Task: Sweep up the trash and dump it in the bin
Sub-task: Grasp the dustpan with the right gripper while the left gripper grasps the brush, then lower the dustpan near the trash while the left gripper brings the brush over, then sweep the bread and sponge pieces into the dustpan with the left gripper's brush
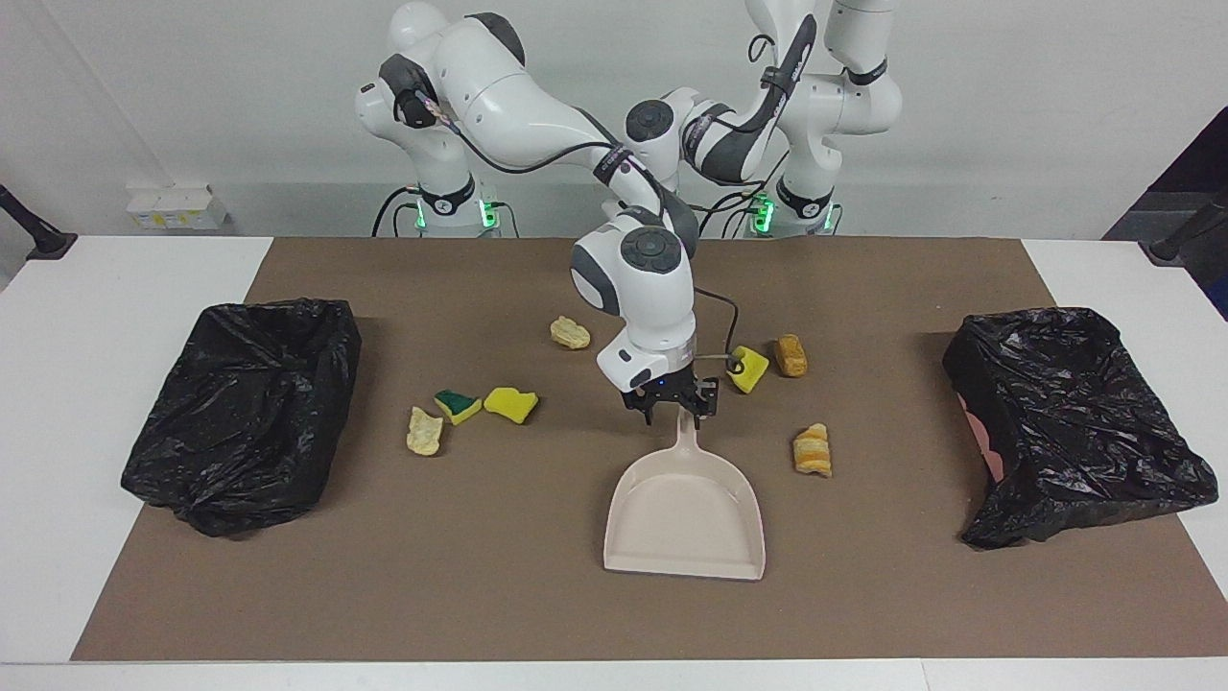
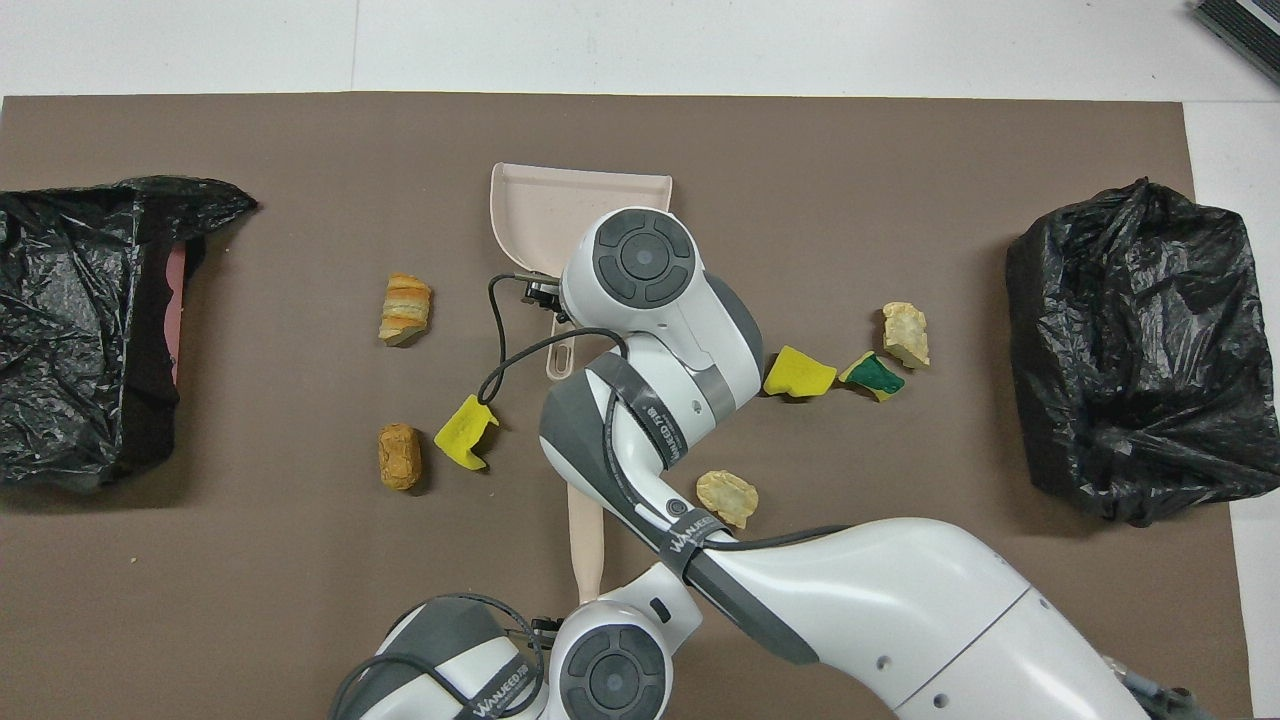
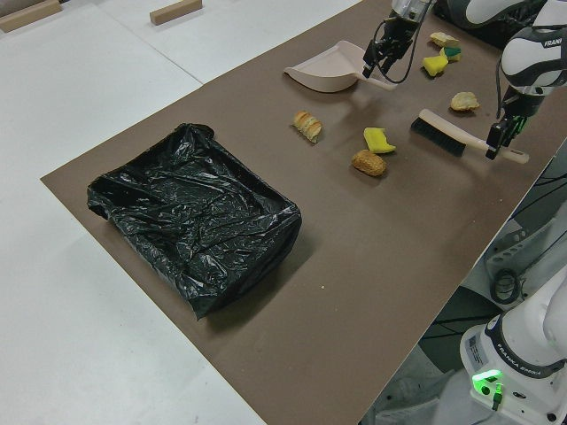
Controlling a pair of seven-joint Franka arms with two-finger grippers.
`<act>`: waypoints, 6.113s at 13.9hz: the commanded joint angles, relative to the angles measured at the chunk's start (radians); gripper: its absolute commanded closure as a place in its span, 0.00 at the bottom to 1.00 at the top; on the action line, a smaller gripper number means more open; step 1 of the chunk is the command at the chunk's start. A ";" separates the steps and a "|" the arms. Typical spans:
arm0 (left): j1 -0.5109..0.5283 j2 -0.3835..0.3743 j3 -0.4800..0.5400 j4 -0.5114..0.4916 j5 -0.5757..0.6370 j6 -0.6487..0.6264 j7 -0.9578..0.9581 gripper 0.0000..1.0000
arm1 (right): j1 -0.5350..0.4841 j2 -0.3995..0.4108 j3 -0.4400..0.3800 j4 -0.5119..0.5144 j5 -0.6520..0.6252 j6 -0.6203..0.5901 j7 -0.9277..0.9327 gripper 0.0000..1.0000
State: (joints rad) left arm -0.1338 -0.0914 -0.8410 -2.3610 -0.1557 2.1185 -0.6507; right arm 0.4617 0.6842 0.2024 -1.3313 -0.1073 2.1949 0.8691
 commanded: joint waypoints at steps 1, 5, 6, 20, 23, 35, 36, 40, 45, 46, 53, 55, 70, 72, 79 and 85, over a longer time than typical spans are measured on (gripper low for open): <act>0.011 -0.018 0.006 0.023 -0.010 -0.049 0.023 1.00 | 0.014 0.008 0.002 0.020 -0.046 -0.004 0.039 0.34; 0.025 -0.056 0.081 0.072 -0.007 -0.179 0.115 1.00 | 0.005 0.003 0.002 0.017 -0.095 -0.039 0.028 0.72; 0.011 -0.094 0.135 0.078 -0.007 -0.242 0.182 1.00 | 0.000 0.003 0.003 0.017 -0.116 -0.046 0.025 0.96; 0.020 -0.009 0.761 0.224 0.214 -0.175 0.883 1.00 | -0.132 -0.211 0.052 -0.052 -0.019 -0.271 -0.486 1.00; 0.026 0.100 0.801 0.313 0.274 -0.164 0.928 1.00 | -0.150 -0.265 0.052 -0.080 0.001 -0.337 -0.703 1.00; 0.053 0.208 0.839 0.283 0.340 -0.063 0.970 1.00 | -0.244 -0.388 0.049 -0.292 0.046 -0.428 -1.823 1.00; 0.043 0.199 0.838 0.266 0.340 -0.066 0.968 1.00 | -0.241 -0.397 0.049 -0.310 0.040 -0.426 -1.878 1.00; 0.030 0.170 0.835 0.220 0.340 -0.054 0.965 1.00 | -0.239 -0.453 0.051 -0.474 0.037 -0.316 -1.964 1.00; 0.008 0.163 0.824 0.215 0.338 -0.075 0.947 1.00 | -0.241 -0.457 0.051 -0.511 0.038 -0.268 -1.836 1.00; -0.001 0.162 0.812 0.213 0.337 -0.087 0.944 1.00 | -0.232 -0.454 0.049 -0.514 0.038 -0.265 -1.807 1.00; -0.024 0.113 0.671 0.152 0.299 -0.138 0.911 1.00 | -0.206 -0.434 0.051 -0.522 0.037 -0.213 -1.740 1.00; -0.027 0.098 0.585 0.135 0.211 -0.129 0.887 1.00 | -0.201 -0.433 0.049 -0.526 0.037 -0.201 -1.736 1.00; -0.012 -0.050 0.579 0.227 -0.021 -0.419 0.625 1.00 | -0.201 -0.433 0.049 -0.526 0.038 -0.195 -1.716 1.00; -0.009 -0.073 0.623 0.195 0.036 -0.442 0.484 1.00 | -0.201 -0.433 0.049 -0.526 0.037 -0.193 -1.717 1.00; -0.006 -0.209 0.640 -0.026 0.148 -0.371 0.160 1.00 | -0.192 -0.434 0.051 -0.532 0.037 -0.173 -1.740 1.00; -0.029 -0.163 0.614 -0.110 0.137 -0.195 0.014 1.00 | -0.169 -0.417 0.051 -0.536 0.037 -0.132 -1.722 1.00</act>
State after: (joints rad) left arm -0.1415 -0.2496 -0.2189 -2.4509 -0.0228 1.8759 -0.6020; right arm 0.2897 0.2634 0.2426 -1.8526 -0.0658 2.0229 -0.8809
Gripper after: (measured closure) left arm 0.727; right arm 0.674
